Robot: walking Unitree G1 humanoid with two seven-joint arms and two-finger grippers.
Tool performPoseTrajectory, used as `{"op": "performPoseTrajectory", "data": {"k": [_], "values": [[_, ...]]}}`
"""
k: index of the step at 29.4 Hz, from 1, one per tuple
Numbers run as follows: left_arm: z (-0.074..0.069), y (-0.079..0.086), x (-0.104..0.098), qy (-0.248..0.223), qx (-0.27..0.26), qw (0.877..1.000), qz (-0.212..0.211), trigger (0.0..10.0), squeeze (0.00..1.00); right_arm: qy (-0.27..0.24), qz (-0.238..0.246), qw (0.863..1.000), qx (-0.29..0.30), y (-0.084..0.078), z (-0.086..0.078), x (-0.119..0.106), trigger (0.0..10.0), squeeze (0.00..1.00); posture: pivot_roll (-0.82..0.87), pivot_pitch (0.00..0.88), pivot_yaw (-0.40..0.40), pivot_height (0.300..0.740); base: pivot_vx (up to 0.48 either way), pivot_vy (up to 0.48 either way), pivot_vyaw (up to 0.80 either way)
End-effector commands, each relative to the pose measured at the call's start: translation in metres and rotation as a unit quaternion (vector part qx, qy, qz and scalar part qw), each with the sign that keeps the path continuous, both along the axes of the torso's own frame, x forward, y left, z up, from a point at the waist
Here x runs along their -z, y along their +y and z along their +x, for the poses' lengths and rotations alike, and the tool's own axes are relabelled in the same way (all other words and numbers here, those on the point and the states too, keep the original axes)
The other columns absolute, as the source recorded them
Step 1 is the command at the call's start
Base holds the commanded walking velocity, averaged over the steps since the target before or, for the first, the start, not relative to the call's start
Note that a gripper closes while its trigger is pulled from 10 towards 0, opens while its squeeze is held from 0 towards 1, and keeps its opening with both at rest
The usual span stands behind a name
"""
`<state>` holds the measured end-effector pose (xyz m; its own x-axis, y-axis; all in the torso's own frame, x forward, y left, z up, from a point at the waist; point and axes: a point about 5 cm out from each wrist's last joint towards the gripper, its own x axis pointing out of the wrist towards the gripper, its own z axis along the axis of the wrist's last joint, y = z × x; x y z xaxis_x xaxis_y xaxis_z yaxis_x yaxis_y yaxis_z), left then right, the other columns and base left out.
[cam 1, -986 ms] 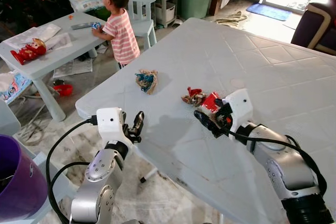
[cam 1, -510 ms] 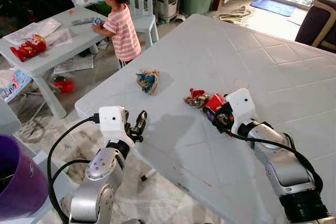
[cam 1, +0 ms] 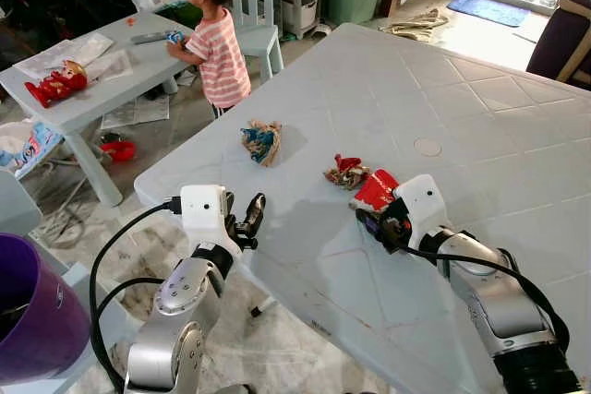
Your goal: Picking trash to rubbish bin
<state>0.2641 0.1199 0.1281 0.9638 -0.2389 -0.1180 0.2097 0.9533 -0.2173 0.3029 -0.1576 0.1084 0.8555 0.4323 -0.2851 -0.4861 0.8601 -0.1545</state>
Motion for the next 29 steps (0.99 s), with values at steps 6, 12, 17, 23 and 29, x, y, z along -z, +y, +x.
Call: {"op": "performPoseTrajectory", "data": {"k": [6, 12, 17, 23, 29], "values": [[0.001, -0.001, -0.006, -0.009, 0.005, 1.0, -0.002, 10.0, 0.0, 0.03, -0.007, 0.999, -0.01, -0.002, -0.009, 0.012, 0.0, 0.0, 0.04, 0.122, -0.012, 0.74, 0.0, 0.0, 0.0], [0.002, -0.002, -0.006, -0.01, 0.006, 1.0, -0.003, 10.0, 0.0, 0.019, -0.009, 1.0, -0.011, -0.005, -0.009, 0.008, 0.0, 0.0, 0.03, 0.121, -0.01, 0.74, 0.0, 0.0, 0.0], [0.003, -0.003, -0.007, -0.011, 0.007, 1.0, -0.004, 10.0, 0.0, 0.012, -0.013, 1.0, -0.01, -0.007, -0.01, 0.005, 0.0, 0.0, 0.03, 0.121, -0.01, 0.74, 0.0, 0.0, 0.0], [0.006, -0.002, -0.008, -0.014, 0.004, 1.0, -0.004, 10.0, 0.0, 0.008, -0.012, 1.0, -0.012, -0.01, -0.012, 0.0, 0.0, 0.0, 0.02, 0.12, -0.009, 0.74, 0.0, 0.0, 0.0], [0.017, -0.007, -0.008, -0.015, 0.024, 1.0, -0.008, 10.0, 0.0, 0.003, -0.01, 1.0, -0.011, -0.018, -0.021, -0.01, 0.0, 0.0, -0.01, 0.116, -0.007, 0.74, 0.0, 0.0, 0.0]]}}
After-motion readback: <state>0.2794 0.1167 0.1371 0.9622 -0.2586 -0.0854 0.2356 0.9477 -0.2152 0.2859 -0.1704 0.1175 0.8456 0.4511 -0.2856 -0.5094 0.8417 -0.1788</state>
